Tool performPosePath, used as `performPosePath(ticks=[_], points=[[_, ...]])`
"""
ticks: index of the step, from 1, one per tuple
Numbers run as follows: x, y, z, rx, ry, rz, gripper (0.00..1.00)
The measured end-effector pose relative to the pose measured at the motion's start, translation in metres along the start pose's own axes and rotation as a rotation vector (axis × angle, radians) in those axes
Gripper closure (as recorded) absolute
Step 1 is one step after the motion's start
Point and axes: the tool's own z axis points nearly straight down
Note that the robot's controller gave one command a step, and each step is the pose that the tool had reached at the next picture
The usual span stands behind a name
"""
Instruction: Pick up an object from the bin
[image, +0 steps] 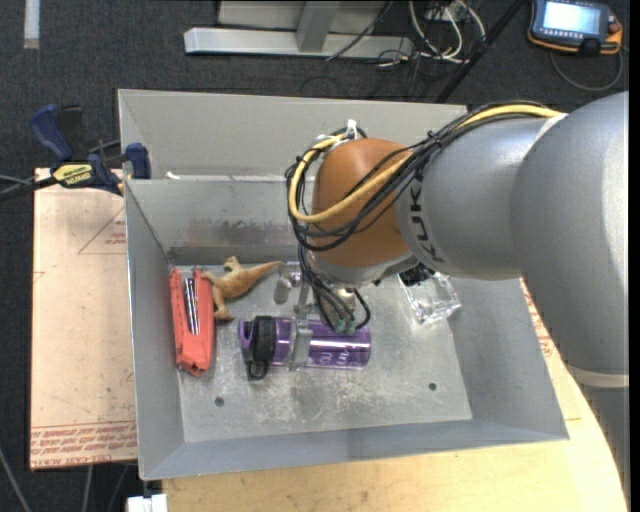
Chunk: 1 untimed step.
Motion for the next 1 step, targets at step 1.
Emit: performPosePath(ticks=[1], points=[[0.0010, -0.0014, 0.0451, 0.002, -0.008, -0.220, 1.00]])
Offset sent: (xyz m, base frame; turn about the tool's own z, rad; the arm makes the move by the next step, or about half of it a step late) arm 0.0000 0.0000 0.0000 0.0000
